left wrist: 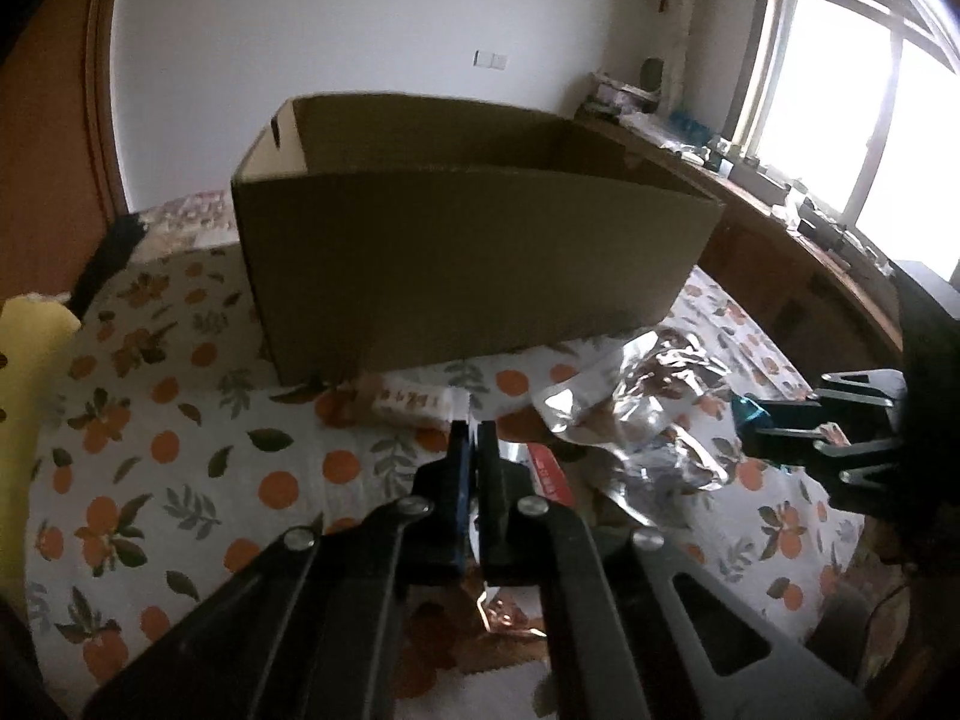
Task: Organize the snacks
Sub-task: 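Carry both packets over the box and open both grippers to drop them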
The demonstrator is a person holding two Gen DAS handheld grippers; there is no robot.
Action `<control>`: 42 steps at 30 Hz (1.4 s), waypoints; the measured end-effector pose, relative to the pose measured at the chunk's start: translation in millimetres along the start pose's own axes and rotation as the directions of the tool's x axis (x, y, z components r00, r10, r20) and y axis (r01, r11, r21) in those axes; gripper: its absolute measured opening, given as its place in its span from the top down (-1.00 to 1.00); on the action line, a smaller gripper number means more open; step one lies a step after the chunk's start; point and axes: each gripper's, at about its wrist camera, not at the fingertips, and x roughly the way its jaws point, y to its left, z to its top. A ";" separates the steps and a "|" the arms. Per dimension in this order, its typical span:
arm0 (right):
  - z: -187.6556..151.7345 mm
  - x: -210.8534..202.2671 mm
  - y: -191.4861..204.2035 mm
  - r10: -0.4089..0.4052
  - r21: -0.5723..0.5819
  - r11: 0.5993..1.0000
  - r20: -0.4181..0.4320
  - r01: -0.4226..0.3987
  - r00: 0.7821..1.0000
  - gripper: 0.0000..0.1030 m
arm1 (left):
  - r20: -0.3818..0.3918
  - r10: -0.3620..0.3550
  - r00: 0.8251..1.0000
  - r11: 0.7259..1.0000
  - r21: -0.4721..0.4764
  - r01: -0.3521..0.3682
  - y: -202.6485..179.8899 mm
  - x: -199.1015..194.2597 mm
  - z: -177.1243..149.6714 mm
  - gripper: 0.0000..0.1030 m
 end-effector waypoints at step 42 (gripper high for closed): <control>162.0 47.5 -48.3 -0.082 0.067 0.995 0.141 0.073 0.987 0.58 | 0.180 0.044 0.983 0.998 0.034 -0.051 32.2 28.9 167.7 1.00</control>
